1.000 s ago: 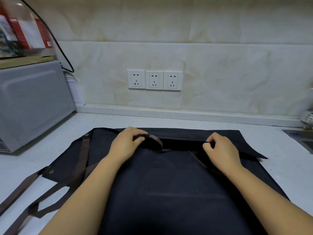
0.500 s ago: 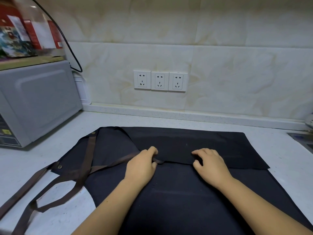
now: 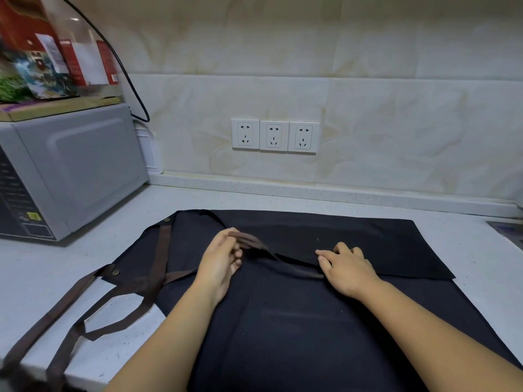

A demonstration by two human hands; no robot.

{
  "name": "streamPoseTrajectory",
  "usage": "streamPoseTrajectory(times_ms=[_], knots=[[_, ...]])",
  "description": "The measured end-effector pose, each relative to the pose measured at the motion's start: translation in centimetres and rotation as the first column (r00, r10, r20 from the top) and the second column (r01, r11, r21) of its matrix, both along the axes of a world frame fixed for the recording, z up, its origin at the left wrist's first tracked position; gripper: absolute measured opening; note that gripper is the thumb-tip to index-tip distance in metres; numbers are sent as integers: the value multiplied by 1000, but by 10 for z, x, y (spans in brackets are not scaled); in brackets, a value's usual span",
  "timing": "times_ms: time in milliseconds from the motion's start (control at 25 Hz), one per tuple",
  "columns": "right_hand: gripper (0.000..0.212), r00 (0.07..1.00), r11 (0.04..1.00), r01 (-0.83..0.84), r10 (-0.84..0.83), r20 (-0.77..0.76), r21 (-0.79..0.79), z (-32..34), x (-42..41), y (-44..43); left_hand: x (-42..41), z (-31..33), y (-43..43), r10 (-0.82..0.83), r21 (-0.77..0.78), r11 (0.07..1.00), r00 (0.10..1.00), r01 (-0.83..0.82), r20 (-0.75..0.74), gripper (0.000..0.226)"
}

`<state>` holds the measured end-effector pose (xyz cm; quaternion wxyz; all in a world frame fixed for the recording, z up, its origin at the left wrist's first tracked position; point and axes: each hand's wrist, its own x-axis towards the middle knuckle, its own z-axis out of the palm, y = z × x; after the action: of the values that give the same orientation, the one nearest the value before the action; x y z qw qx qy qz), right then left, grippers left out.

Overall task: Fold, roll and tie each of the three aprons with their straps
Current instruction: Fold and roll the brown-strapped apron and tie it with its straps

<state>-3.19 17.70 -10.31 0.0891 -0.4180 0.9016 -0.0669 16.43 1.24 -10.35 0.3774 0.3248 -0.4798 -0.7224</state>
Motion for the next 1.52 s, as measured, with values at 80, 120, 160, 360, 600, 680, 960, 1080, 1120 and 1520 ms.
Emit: streamPoseTrajectory(times_ms=[80,120,160,360,600,680,960,1080,1120,1520], knots=[[46,1000,1000,2,-1,-7,12,0,1,1,10,0,-17,116,274,959,981,-70,-154,21],[46,1000,1000,0,0,-9,17,0,2,1,19,0,-25,174,345,934,963,-96,-204,27],[46,1000,1000,5,-5,-7,22,0,2,1,29,1,-34,237,400,908,942,-128,-237,32],[39,987,990,134,-138,-82,-50,6,8,-20,56,29,-60,646,341,720,763,-605,-9,12],[58,998,999,-34,32,-56,-38,-6,15,-55,80,41,-76,952,-352,285,221,-892,211,73],[61,998,999,-53,53,-45,-2,-17,18,-61,64,41,-71,977,-777,209,160,-594,140,77],[59,995,998,-46,42,-90,-42,-30,20,-59,-28,24,-105,92,77,987,892,-140,443,31],[59,993,996,-48,40,-108,-73,-29,22,-59,-50,18,-125,88,201,968,954,-149,286,10],[58,992,995,-51,40,-122,-87,-28,23,-58,-55,18,-129,127,192,965,960,-178,250,9],[51,995,991,-41,29,-90,-130,-27,24,-58,-95,1,-84,416,-666,549,527,505,741,52]])
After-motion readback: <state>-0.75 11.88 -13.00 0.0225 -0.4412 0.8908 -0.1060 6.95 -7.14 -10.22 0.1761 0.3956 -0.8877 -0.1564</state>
